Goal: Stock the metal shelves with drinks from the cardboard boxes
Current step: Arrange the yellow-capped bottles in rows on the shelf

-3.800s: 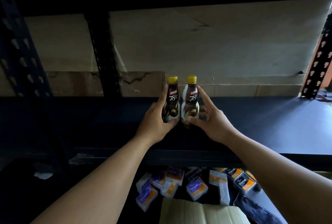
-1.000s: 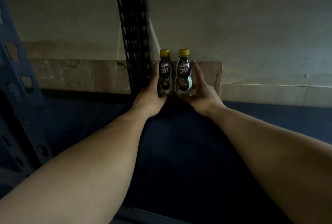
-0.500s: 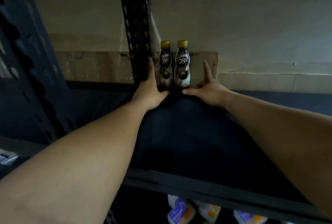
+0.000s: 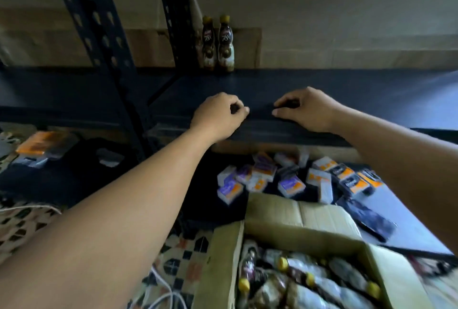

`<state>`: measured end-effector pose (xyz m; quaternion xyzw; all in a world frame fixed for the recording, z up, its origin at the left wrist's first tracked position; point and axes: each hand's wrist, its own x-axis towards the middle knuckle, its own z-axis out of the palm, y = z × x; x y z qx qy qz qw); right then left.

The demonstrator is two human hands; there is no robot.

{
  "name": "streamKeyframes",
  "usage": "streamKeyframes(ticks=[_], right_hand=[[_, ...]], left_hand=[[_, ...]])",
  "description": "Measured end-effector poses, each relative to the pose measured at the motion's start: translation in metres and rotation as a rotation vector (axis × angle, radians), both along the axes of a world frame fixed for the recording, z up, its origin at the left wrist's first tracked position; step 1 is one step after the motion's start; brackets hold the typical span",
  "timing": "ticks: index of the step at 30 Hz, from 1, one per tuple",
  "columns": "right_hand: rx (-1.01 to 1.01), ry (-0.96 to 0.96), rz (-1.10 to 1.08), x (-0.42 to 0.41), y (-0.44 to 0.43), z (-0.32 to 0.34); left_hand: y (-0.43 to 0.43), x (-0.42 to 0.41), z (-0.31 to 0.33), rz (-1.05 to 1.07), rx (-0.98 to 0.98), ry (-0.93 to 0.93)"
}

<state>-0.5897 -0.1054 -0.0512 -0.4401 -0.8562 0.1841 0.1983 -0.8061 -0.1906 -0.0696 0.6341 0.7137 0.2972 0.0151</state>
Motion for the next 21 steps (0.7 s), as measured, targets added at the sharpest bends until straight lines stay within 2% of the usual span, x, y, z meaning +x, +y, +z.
streamKeyframes(ticks=[4,8,10,13,15,18,21], right_hand=[[0.015,0.161,-0.039,0.045,-0.055,-0.020],[-0.057,0.300,-0.069,0.082,-0.109,-0.053],[-0.110,0.292,-0.103,0.097,-0.131,-0.078],[-0.155,0.119,-0.091,0.117,-0.146,-0.121],[-0.271,-0.043,-0.033,0.129,-0.149,-0.147],[-0.474,-0.244,0.015,0.141,-0.152,-0.179],[-0.555,-0.311,-0.025,0.150,-0.146,-0.209]], left_hand=[[-0.040,0.054,-0.029,-0.074,0.152,-0.077],[-0.081,0.102,-0.066,-0.139,0.181,-0.272],[-0.099,0.122,-0.094,-0.147,0.141,-0.337],[-0.115,0.136,-0.144,-0.149,-0.053,-0.409],[-0.120,0.138,-0.174,-0.201,-0.240,-0.434],[-0.125,0.131,-0.200,-0.260,-0.570,-0.316],[-0.124,0.124,-0.219,-0.284,-0.806,-0.238]])
